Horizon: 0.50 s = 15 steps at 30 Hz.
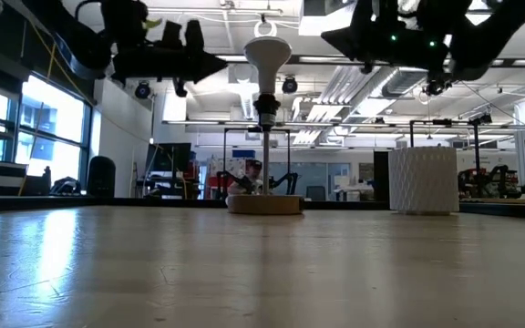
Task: Screw lightbulb
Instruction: Remove the white lightbulb from the desk lamp
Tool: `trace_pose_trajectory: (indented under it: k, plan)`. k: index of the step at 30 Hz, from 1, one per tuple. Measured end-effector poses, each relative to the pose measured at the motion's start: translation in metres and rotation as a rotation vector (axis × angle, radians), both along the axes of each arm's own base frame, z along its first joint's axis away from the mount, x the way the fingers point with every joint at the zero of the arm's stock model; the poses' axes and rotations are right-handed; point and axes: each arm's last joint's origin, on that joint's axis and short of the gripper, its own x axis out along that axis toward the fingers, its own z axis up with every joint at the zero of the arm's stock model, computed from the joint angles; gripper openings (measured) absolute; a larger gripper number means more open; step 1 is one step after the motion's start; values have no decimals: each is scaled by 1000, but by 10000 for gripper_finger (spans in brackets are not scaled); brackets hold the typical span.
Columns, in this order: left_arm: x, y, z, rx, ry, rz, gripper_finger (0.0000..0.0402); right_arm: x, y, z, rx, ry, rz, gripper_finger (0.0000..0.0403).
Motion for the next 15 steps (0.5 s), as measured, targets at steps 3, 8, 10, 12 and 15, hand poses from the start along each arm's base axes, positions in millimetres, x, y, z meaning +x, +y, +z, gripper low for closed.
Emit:
trace_pose_trajectory:
  k: [3,8,10,12,15]
  plan:
    - [5,13,-3,-7,-10,24,0,15,-5,3,-25,-41,61,0]
    - [14,25,0,1,-115,-99,0,42,-19,-2,8,-56,66,0]
    - [19,28,1,-6,-129,-126,0,52,-24,-5,22,-51,70,0]
    - [26,29,-2,-20,-121,-160,0,60,-28,-9,34,-42,58,0]
    - [35,24,-9,-43,-104,-207,0,65,-33,-11,49,-57,8,0]
